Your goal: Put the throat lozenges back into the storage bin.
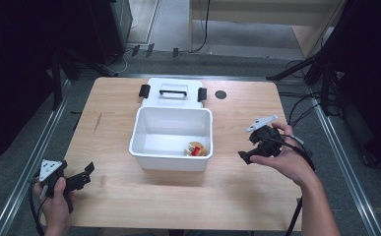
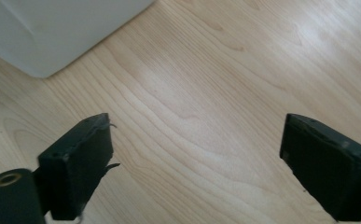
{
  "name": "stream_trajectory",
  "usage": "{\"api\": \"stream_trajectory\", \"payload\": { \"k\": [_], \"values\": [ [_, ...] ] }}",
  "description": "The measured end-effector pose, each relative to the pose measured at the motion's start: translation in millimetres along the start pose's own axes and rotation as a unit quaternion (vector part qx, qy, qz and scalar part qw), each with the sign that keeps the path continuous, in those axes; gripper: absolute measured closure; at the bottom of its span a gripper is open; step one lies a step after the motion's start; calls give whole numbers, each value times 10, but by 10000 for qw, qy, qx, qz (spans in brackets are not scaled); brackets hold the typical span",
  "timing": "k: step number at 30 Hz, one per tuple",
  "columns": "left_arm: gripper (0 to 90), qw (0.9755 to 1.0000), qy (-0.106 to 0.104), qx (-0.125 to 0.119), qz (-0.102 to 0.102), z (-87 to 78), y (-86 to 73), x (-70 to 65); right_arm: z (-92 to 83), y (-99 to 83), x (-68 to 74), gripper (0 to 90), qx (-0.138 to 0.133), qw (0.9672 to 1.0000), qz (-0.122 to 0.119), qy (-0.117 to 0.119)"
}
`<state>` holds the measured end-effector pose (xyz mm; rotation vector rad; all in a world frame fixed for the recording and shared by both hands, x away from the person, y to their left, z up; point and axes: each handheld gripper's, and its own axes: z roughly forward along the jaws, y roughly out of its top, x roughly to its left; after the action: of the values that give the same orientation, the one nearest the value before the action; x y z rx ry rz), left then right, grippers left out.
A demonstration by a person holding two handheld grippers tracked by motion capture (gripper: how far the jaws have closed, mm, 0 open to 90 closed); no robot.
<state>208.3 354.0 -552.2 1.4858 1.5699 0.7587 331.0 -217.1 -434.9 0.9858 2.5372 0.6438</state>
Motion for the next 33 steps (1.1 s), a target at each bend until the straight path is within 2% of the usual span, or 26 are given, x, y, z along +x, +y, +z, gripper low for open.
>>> {"api": "stream_trajectory", "payload": {
  "k": [4, 8, 12, 16, 18, 24, 30, 33],
  "values": [
    [0, 10000, -4, 2, 1, 0, 0, 0, 43, -211, -39, 32, -230, 9990, 392, -21],
    [0, 10000, -5, 9, 13, -1, 0, -1, 90, -414, -60, 0, -443, 9969, 640, -109],
    [0, 10000, -25, 29, 31, -2, -1, -5, 114, -616, -78, 0, -755, 9928, 911, -197],
    [0, 10000, -19, 34, 48, -1, 0, -5, 136, -822, -93, 0, -1047, 9862, 1244, -312],
    [0, 10000, -26, 39, 52, -1, 1, -4, 161, -931, -96, 0, -1142, 9832, 1390, -294],
    [0, 10000, -18, 30, 37, -1, 0, -4, 249, -1240, -36, 0, -1378, 9764, 1598, -460],
    [0, 10000, -17, 26, 24, -1, 0, -8, 274, -1533, -24, 0, -1728, 9642, 1911, -623],
    [0, 10000, -17, 44, 31, 0, 2, -6, 246, -1658, -18, 0, -1907, 9584, 1990, -740]
  ]
}}
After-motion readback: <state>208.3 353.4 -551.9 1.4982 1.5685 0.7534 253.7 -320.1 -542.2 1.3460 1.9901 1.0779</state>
